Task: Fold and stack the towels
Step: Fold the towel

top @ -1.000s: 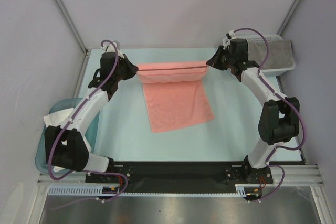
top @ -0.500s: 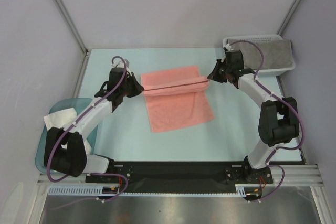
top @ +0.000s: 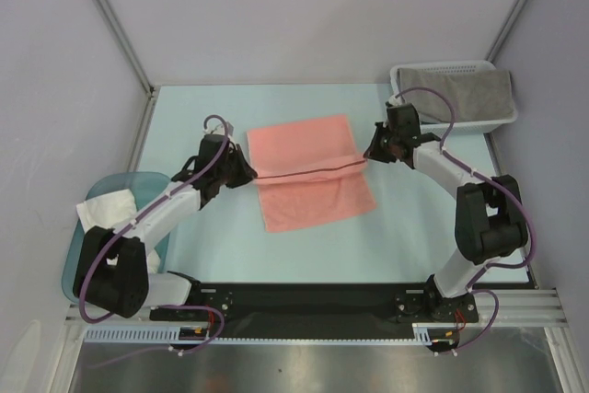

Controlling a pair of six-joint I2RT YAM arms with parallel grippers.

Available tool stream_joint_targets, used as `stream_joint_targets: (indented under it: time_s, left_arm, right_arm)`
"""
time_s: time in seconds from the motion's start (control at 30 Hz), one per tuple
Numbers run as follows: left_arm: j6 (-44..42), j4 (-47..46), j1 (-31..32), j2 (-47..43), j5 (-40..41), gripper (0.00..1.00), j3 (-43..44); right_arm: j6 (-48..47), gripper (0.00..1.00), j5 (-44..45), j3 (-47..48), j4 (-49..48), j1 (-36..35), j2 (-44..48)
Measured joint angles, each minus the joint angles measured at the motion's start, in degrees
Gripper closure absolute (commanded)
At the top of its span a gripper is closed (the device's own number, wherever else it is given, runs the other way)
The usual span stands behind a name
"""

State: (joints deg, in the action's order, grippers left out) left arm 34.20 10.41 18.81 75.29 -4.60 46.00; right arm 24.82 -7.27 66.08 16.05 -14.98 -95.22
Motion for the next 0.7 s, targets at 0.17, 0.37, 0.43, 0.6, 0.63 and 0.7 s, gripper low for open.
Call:
stream_joint_targets:
  time_s: [0.17,0.37,0.43,0.6,0.63,0.7]
  left_arm:
    - [0.4,-0.6,1.2,-0.3,-0.1,1.0,-2.5]
    - [0.6,-1.8,2.0,-0.8,-0.3,1.0,-6.4]
    - [0.8,-2.3,2.3,-0.8,-0.4,1.0,-7.7]
    - [0.9,-2.3,2.7,-1.2,-0.5,1.0,-8.5]
    - [0.9,-2.2,2.7,-1.6,-0.5,1.0,-8.5]
    - [0.9,-1.7,2.7,-3.0,-0.3,1.0,-8.4]
  right_arm:
    - [0.1,1.0,1.0,-3.1,-0.2,-0.9,0.4]
    - [0.5,1.0,1.9,-5.8,-1.2,-2.3,0.5]
    - [0.7,1.0,2.1,-6.4,-1.5,-2.6,0.5]
    - [0.7,1.0,2.7,-6.6,-1.6,-3.0,0.8]
    - [0.7,1.0,2.9,-6.6,-1.5,-3.0,1.0]
    - [0.7,1.0,3.5,-6.6,-1.2,-3.0,1.9]
